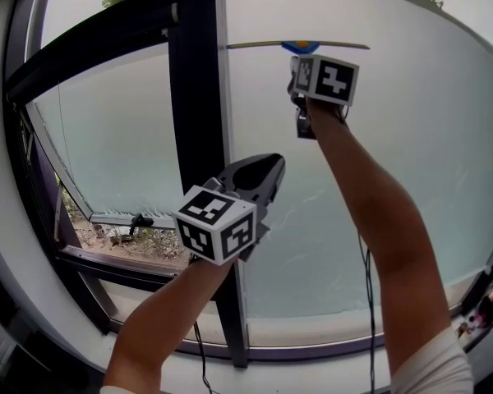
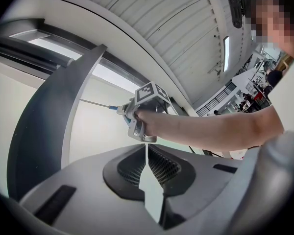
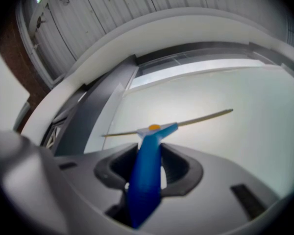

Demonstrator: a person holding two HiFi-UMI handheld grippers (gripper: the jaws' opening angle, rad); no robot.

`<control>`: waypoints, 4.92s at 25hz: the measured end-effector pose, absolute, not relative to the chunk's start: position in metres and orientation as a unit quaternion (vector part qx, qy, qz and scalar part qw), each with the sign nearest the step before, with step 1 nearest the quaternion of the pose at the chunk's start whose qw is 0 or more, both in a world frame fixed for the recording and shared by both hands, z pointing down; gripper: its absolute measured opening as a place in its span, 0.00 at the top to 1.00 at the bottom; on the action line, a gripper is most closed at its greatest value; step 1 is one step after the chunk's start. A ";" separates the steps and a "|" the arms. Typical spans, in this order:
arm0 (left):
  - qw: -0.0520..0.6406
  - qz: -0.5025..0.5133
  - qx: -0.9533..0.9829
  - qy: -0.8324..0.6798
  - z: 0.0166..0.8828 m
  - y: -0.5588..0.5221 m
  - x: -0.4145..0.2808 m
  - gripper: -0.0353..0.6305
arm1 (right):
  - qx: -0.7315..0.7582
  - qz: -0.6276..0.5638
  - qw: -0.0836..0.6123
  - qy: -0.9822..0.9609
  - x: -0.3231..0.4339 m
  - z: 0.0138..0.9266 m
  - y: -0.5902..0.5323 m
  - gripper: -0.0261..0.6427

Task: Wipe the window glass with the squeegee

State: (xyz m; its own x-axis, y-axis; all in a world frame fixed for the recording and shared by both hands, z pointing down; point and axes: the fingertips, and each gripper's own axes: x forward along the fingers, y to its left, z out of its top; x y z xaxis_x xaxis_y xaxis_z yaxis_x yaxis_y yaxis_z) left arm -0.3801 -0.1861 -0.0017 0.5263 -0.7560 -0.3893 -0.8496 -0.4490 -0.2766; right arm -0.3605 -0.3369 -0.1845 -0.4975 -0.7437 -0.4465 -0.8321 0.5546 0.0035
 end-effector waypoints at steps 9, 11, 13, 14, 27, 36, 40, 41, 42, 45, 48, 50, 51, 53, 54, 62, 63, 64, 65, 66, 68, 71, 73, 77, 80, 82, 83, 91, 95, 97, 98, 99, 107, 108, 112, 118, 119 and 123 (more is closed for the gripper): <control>0.209 0.104 -0.849 0.474 0.012 -0.186 -0.378 0.89 | -0.462 0.104 0.192 0.860 -0.362 -0.170 -0.337 0.73; 0.206 0.105 -0.849 0.474 0.014 -0.185 -0.378 0.89 | -0.462 0.103 0.191 0.860 -0.361 -0.166 -0.336 0.73; 0.203 0.106 -0.850 0.474 0.017 -0.184 -0.377 0.89 | -0.463 0.101 0.190 0.860 -0.361 -0.161 -0.336 0.73; 0.202 0.106 -0.851 0.473 0.018 -0.184 -0.377 0.89 | -0.463 0.100 0.189 0.860 -0.361 -0.159 -0.336 0.73; 0.182 0.106 -0.857 0.469 0.035 -0.182 -0.373 0.89 | -0.463 0.090 0.178 0.863 -0.362 -0.133 -0.335 0.73; 0.165 0.112 -0.860 0.470 0.048 -0.182 -0.373 0.89 | -0.464 0.087 0.171 0.865 -0.361 -0.112 -0.334 0.73; 0.155 0.116 -0.860 0.472 0.055 -0.183 -0.375 0.89 | -0.466 0.084 0.167 0.865 -0.361 -0.103 -0.334 0.73; 0.153 0.116 -0.860 0.472 0.057 -0.183 -0.376 0.89 | -0.468 0.084 0.166 0.864 -0.361 -0.101 -0.335 0.73; 0.150 0.117 -0.860 0.473 0.059 -0.183 -0.377 0.89 | -0.469 0.084 0.164 0.864 -0.361 -0.098 -0.335 0.73; 0.143 0.118 -0.861 0.473 0.066 -0.183 -0.377 0.89 | -0.473 0.085 0.160 0.862 -0.360 -0.091 -0.336 0.73; 0.138 0.118 -0.863 0.471 0.071 -0.183 -0.377 0.89 | -0.475 0.086 0.157 0.862 -0.361 -0.085 -0.337 0.73; 0.136 0.117 -0.864 0.470 0.075 -0.183 -0.376 0.89 | -0.475 0.086 0.156 0.862 -0.361 -0.082 -0.337 0.73; 0.135 0.117 -0.865 0.470 0.076 -0.183 -0.376 0.89 | -0.474 0.086 0.156 0.862 -0.361 -0.081 -0.337 0.74; 0.134 0.117 -0.865 0.469 0.080 -0.183 -0.375 0.89 | -0.473 0.087 0.155 0.863 -0.360 -0.077 -0.336 0.73; 0.133 0.117 -0.865 0.469 0.081 -0.183 -0.374 0.89 | -0.473 0.088 0.154 0.863 -0.360 -0.075 -0.337 0.73; 0.119 0.115 -0.869 0.467 0.098 -0.184 -0.373 0.89 | -0.474 0.089 0.150 0.863 -0.359 -0.059 -0.336 0.73; 0.116 0.116 -0.869 0.467 0.100 -0.184 -0.373 0.89 | -0.474 0.088 0.150 0.863 -0.360 -0.058 -0.336 0.73; 0.114 0.117 -0.869 0.467 0.101 -0.184 -0.373 0.89 | -0.473 0.088 0.149 0.864 -0.360 -0.056 -0.336 0.73; 0.113 0.118 -0.869 0.467 0.103 -0.184 -0.373 0.89 | -0.473 0.088 0.149 0.864 -0.360 -0.055 -0.336 0.73; 0.113 0.118 -0.869 0.467 0.104 -0.183 -0.372 0.89 | -0.473 0.088 0.148 0.864 -0.360 -0.053 -0.336 0.73; 0.113 0.118 -0.869 0.467 0.107 -0.182 -0.372 0.89 | -0.473 0.089 0.147 0.864 -0.359 -0.050 -0.336 0.73; 0.111 0.118 -0.869 0.468 0.112 -0.182 -0.372 0.89 | -0.473 0.089 0.145 0.865 -0.358 -0.044 -0.336 0.73; 0.107 0.118 -0.869 0.468 0.116 -0.182 -0.372 0.89 | -0.473 0.085 0.144 0.865 -0.358 -0.040 -0.336 0.73; 0.102 0.117 -0.870 0.468 0.123 -0.183 -0.372 0.89 | -0.473 0.080 0.144 0.866 -0.358 -0.032 -0.335 0.73; 0.099 0.117 -0.870 0.468 0.127 -0.182 -0.371 0.89 | -0.472 0.079 0.143 0.867 -0.358 -0.027 -0.335 0.73; 0.098 0.116 -0.871 0.468 0.130 -0.182 -0.371 0.89 | -0.471 0.078 0.141 0.867 -0.358 -0.023 -0.335 0.73; 0.098 0.115 -0.871 0.468 0.131 -0.182 -0.371 0.89 | -0.471 0.077 0.141 0.867 -0.358 -0.020 -0.335 0.73; 0.084 0.113 -0.873 0.468 0.147 -0.182 -0.370 0.89 | -0.472 0.077 0.132 0.868 -0.357 0.002 -0.335 0.73; 0.075 0.116 -0.872 0.469 0.154 -0.182 -0.372 0.89 | -0.472 0.075 0.128 0.869 -0.357 0.011 -0.334 0.74; 0.071 0.116 -0.872 0.470 0.157 -0.183 -0.372 0.89 | -0.472 0.074 0.126 0.869 -0.356 0.016 -0.334 0.73; 0.070 0.116 -0.872 0.470 0.159 -0.184 -0.372 0.89 | -0.472 0.073 0.125 0.869 -0.356 0.018 -0.335 0.73; 0.068 0.116 -0.872 0.471 0.161 -0.184 -0.373 0.89 | -0.472 0.073 0.124 0.870 -0.356 0.020 -0.335 0.73; 0.056 0.117 -0.870 0.475 0.172 -0.184 -0.377 0.89 | -0.473 0.066 0.119 0.871 -0.356 0.038 -0.335 0.74; 0.054 0.117 -0.870 0.475 0.174 -0.184 -0.376 0.89 | -0.473 0.065 0.117 0.871 -0.355 0.040 -0.335 0.74; 0.048 0.118 -0.871 0.475 0.181 -0.182 -0.376 0.89 | -0.476 0.058 0.109 0.871 -0.356 0.053 -0.338 0.74; 0.036 0.119 -0.870 0.476 0.192 -0.183 -0.377 0.89 | -0.475 0.038 0.095 0.874 -0.357 0.075 -0.346 0.74; 0.034 0.119 -0.870 0.477 0.194 -0.184 -0.378 0.89 | -0.475 0.036 0.095 0.874 -0.357 0.078 -0.347 0.74; 0.028 0.120 -0.869 0.480 0.199 -0.185 -0.380 0.89 | -0.475 0.036 0.095 0.874 -0.357 0.085 -0.347 0.74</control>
